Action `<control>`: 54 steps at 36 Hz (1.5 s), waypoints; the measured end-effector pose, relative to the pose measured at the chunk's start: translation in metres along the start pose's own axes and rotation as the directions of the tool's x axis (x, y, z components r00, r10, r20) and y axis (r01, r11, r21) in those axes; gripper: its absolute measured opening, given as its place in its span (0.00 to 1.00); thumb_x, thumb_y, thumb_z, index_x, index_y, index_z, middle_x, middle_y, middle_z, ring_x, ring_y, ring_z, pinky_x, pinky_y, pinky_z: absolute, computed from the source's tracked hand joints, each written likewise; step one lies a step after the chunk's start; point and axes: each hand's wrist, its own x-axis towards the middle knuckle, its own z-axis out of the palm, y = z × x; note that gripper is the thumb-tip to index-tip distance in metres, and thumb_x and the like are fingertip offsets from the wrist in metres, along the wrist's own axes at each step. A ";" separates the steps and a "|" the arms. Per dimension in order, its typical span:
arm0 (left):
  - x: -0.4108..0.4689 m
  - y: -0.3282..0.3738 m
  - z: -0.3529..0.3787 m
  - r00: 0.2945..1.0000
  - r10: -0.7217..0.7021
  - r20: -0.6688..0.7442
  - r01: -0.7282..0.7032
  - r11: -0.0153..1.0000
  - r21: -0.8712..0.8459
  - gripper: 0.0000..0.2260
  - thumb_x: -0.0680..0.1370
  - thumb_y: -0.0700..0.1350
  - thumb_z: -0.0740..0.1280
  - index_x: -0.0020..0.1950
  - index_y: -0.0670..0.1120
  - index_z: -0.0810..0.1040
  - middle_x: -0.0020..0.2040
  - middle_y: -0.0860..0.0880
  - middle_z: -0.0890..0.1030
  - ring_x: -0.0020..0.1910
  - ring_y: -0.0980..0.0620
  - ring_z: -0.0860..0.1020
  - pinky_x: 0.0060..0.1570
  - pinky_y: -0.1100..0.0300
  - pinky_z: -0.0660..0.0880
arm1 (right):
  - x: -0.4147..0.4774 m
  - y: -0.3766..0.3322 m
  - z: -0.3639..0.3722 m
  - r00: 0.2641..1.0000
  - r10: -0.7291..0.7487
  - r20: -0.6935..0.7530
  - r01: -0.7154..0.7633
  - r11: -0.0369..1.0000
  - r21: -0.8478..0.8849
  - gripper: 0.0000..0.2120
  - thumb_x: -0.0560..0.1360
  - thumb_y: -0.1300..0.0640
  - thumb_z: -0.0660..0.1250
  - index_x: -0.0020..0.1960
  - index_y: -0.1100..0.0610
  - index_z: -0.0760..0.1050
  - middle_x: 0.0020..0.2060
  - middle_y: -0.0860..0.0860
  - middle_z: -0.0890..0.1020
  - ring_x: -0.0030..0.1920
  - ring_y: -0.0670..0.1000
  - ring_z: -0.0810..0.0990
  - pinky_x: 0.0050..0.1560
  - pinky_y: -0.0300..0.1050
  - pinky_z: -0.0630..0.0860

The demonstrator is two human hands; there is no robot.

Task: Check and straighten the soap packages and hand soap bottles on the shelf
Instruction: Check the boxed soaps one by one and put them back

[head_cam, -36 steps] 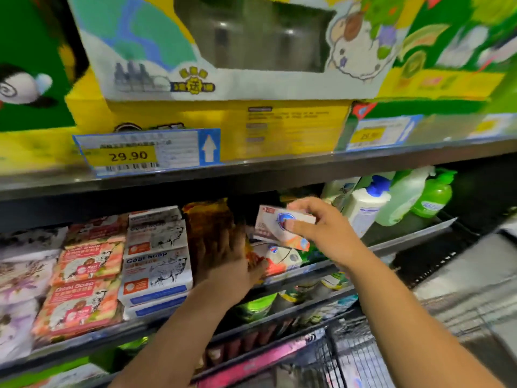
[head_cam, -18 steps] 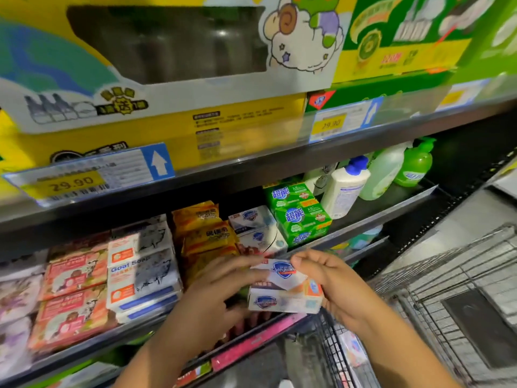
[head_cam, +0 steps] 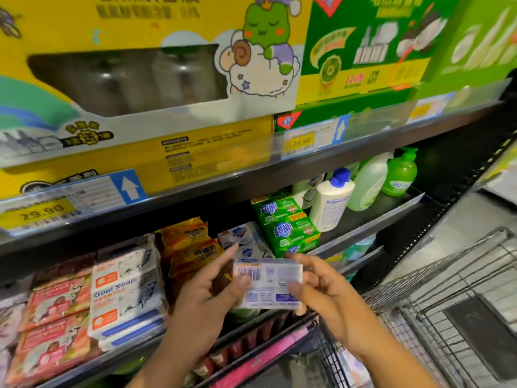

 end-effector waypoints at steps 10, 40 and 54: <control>0.004 -0.011 -0.010 0.912 0.110 0.396 -0.110 0.994 -0.022 0.34 0.74 0.49 0.72 0.76 0.65 0.61 0.79 0.58 0.60 0.79 0.53 0.58 0.73 0.42 0.61 | 0.006 -0.009 -0.011 0.980 0.185 -0.072 -0.167 0.965 0.203 0.13 0.77 0.52 0.69 0.54 0.60 0.79 0.34 0.63 0.77 0.25 0.53 0.74 0.24 0.40 0.72; 0.018 0.004 -0.011 0.986 -0.008 0.168 -0.028 0.976 0.214 0.37 0.69 0.43 0.79 0.63 0.78 0.67 0.62 0.71 0.75 0.62 0.65 0.76 0.58 0.65 0.75 | 0.033 -0.013 -0.007 0.992 0.112 0.063 -0.128 0.894 0.428 0.15 0.72 0.57 0.69 0.59 0.52 0.81 0.58 0.60 0.82 0.47 0.56 0.83 0.34 0.43 0.79; 0.018 0.016 0.002 0.996 0.059 -0.062 -0.057 0.998 0.041 0.24 0.58 0.58 0.77 0.52 0.56 0.80 0.49 0.58 0.85 0.48 0.59 0.83 0.44 0.67 0.78 | 0.036 -0.016 -0.014 0.994 -0.037 0.102 0.075 0.912 -0.403 0.20 0.70 0.54 0.79 0.55 0.37 0.77 0.51 0.39 0.84 0.52 0.43 0.82 0.52 0.43 0.79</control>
